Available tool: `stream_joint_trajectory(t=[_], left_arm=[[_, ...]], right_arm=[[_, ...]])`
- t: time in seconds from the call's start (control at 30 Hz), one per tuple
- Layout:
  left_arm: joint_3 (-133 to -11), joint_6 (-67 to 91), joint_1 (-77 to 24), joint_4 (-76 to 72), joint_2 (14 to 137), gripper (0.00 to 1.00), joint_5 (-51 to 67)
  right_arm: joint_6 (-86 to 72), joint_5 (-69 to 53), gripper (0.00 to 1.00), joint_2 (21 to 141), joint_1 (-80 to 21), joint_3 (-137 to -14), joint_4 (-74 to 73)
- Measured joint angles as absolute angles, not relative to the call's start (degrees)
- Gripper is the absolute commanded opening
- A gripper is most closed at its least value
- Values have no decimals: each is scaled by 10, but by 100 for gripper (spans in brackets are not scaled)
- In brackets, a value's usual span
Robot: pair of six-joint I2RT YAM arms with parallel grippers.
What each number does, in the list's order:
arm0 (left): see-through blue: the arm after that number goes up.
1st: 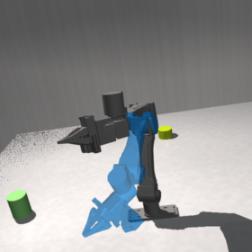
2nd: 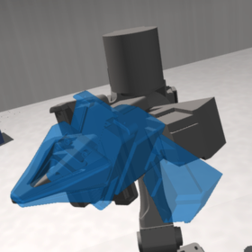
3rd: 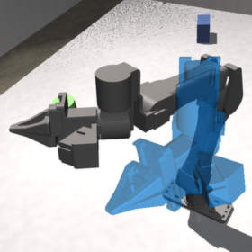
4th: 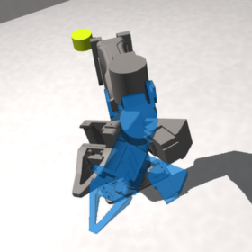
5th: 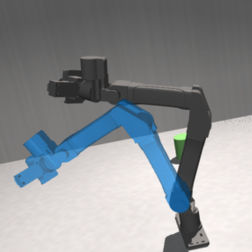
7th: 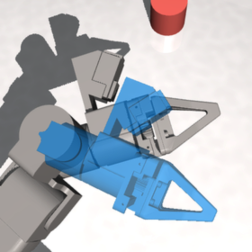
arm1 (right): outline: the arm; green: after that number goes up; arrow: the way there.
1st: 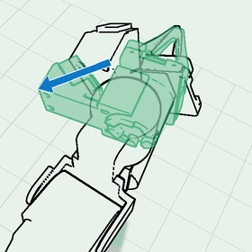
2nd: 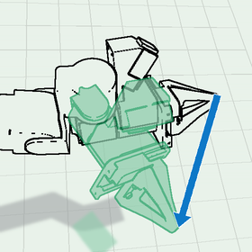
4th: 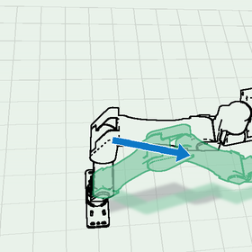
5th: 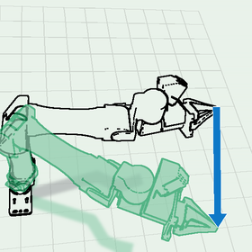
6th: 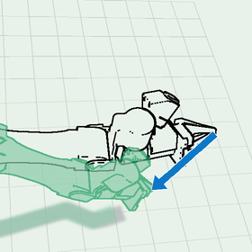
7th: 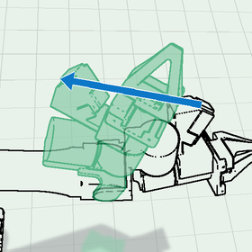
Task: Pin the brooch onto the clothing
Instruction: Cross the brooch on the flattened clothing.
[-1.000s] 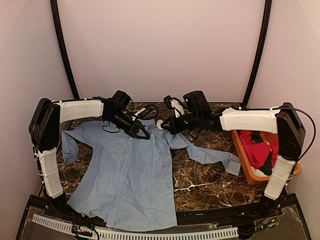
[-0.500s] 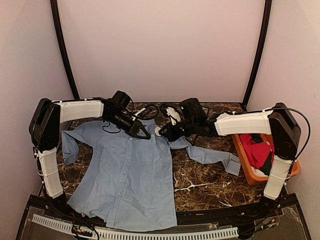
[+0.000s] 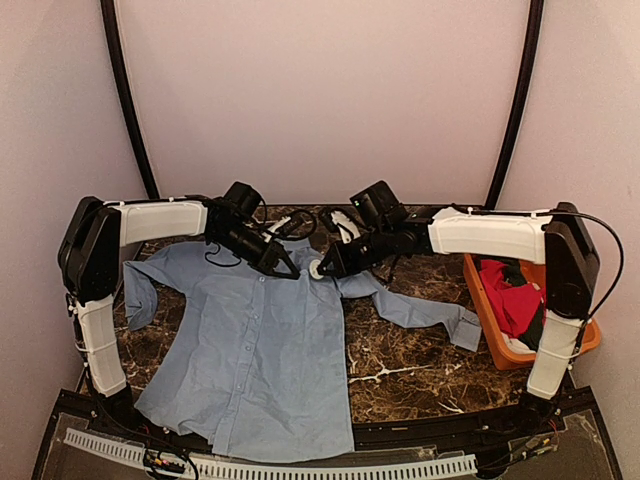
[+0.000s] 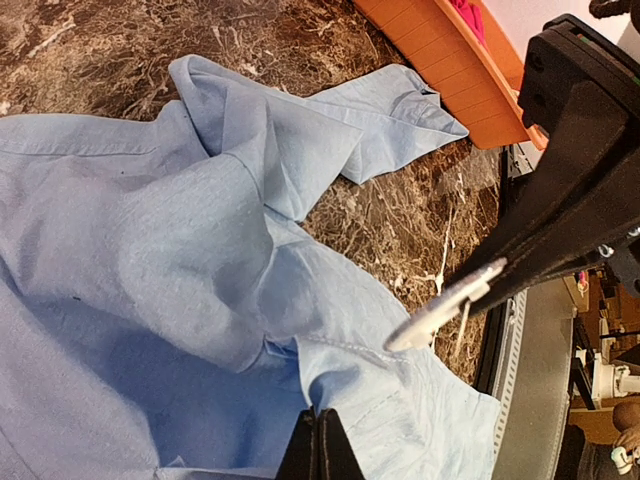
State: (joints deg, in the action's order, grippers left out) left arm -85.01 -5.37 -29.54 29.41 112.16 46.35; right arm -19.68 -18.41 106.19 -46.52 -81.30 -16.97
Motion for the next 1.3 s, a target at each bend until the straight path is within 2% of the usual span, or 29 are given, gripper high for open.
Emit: stream_joint_trajectory(t=[0.57, 0.93, 1.3], left_arm=[[-850, -66, -302, 302, 1112, 1, 438], [-850, -69, -324, 316, 1100, 1, 387], [-850, -69, -330, 318, 1099, 1, 387]], right_arm=[[-271, -260, 0, 1138, -450, -896, -289], [-288, -274, 0, 1150, -433, -927, -304], [-293, -286, 0, 1181, -434, -949, -311]])
